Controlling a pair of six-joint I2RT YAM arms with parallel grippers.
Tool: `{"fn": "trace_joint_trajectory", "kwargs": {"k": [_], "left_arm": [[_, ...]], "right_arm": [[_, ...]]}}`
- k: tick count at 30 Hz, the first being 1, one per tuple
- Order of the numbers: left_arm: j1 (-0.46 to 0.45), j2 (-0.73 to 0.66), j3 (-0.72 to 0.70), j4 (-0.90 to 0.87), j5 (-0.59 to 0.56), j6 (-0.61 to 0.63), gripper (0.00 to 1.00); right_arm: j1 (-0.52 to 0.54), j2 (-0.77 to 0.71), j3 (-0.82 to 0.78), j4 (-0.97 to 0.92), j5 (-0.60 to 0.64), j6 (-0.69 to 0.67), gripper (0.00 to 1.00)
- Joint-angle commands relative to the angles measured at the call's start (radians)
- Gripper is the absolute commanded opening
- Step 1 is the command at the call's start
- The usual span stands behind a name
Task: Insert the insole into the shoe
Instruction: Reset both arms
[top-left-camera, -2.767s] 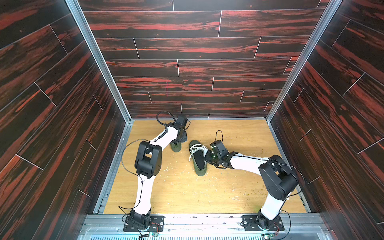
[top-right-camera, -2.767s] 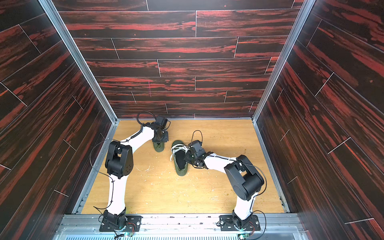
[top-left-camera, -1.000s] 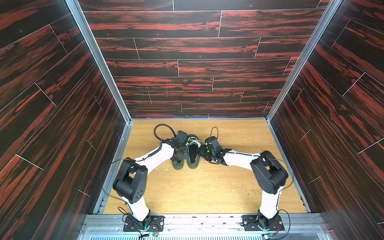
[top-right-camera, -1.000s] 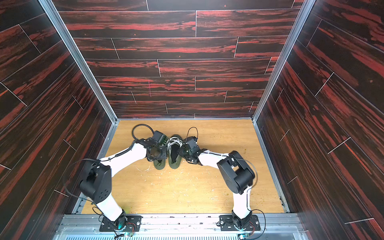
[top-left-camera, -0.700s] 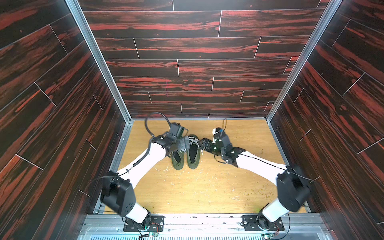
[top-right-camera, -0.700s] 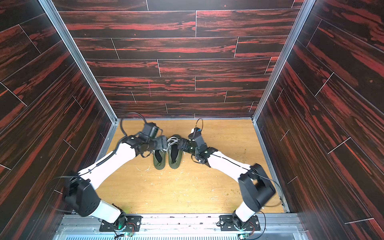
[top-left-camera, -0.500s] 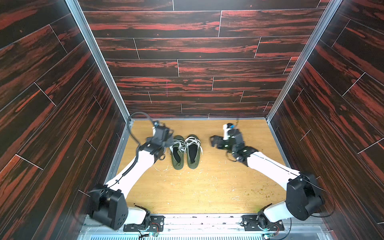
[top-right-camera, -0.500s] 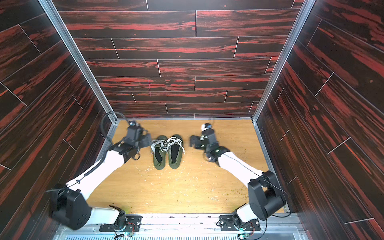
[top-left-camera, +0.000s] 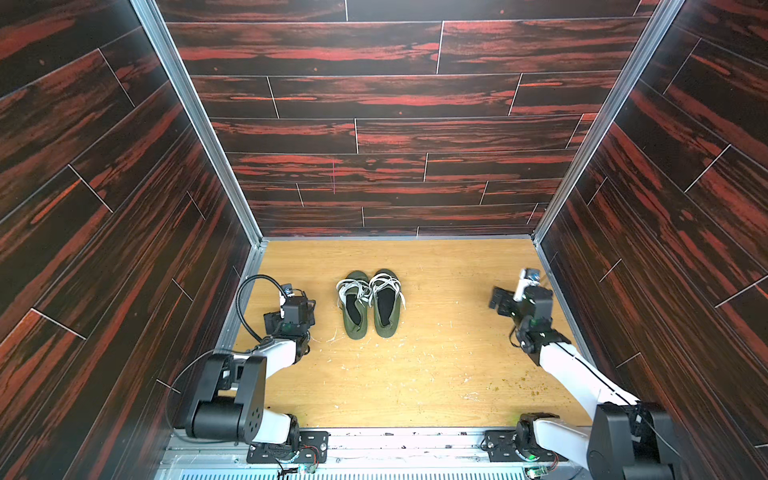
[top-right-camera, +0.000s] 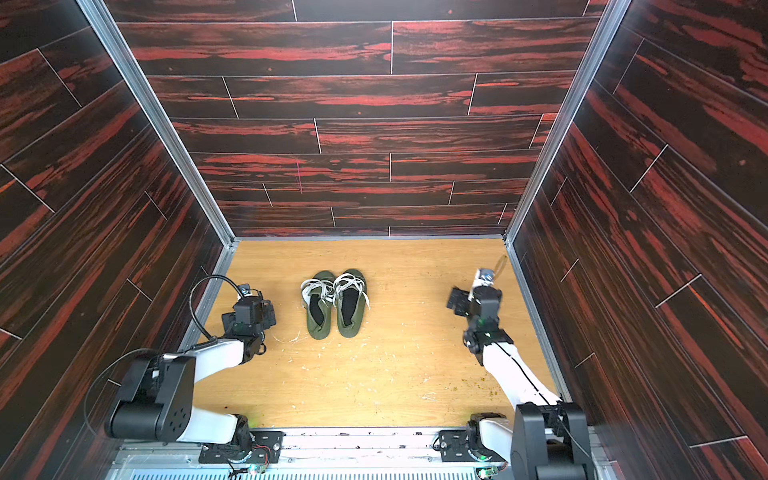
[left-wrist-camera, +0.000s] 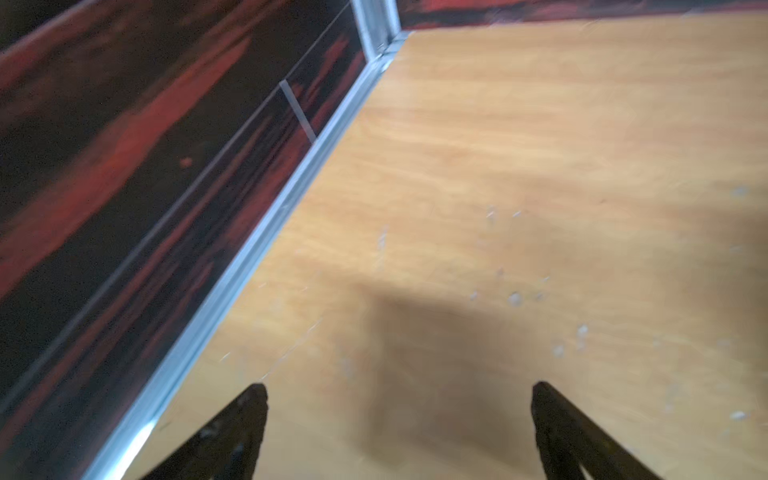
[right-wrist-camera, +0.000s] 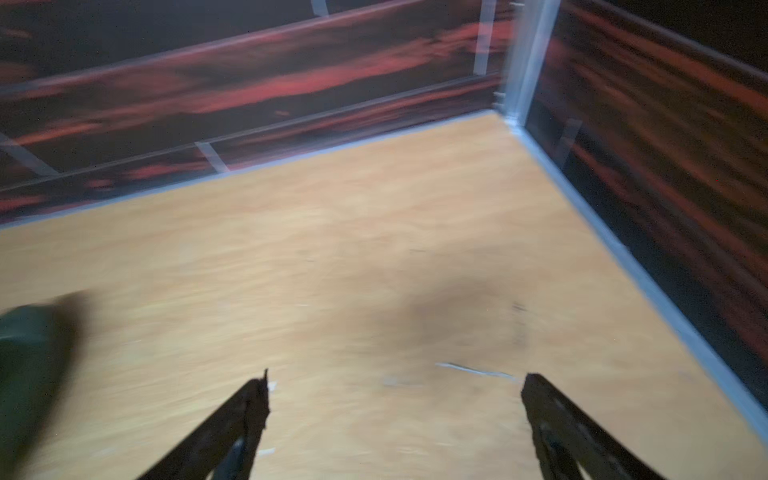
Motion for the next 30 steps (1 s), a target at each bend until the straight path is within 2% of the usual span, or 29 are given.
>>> {"fn": "trace_joint_trajectory", "kwargs": {"k": [1,4,7,8,11,12,13,15,17,30], "left_arm": [[0.053,0.044,-0.041,0.28,0.102,-0.046,1.0],[0.058,0.078,-0.093,0.406,0.188,-0.015,1.0],[0.062,0.073,-0.075,0.357,0.26,0.009,1.0],[0.063,0.076,-0.07,0.351,0.27,0.014,1.0],[0.063,0.077,-0.067,0.347,0.272,0.016,1.0],[0.063,0.077,-0.065,0.342,0.271,0.014,1.0],[0.063,0.077,-0.065,0.341,0.27,0.016,1.0],[0.063,0.07,-0.066,0.335,0.274,0.02,1.0],[0.063,0.071,-0.067,0.338,0.273,0.018,1.0],[0.063,0.077,-0.057,0.327,0.273,0.018,1.0]], "right_arm": [[-0.017,0.024,-0.101,0.255,0.019,-0.095,0.98],[-0.019,0.111,-0.197,0.534,-0.016,-0.152,0.98],[-0.033,0.247,-0.247,0.798,-0.031,-0.148,0.98],[-0.044,0.28,-0.254,0.848,-0.086,-0.149,0.98],[-0.051,0.414,-0.261,0.983,-0.105,-0.148,0.98],[-0.063,0.376,-0.251,0.896,-0.141,-0.146,0.98],[-0.071,0.391,-0.251,0.932,-0.163,-0.142,0.98],[-0.078,0.383,-0.23,0.868,-0.143,-0.125,0.98],[-0.08,0.391,-0.218,0.857,-0.114,-0.108,0.98],[-0.085,0.39,-0.215,0.854,-0.125,-0.105,0.99]]}}
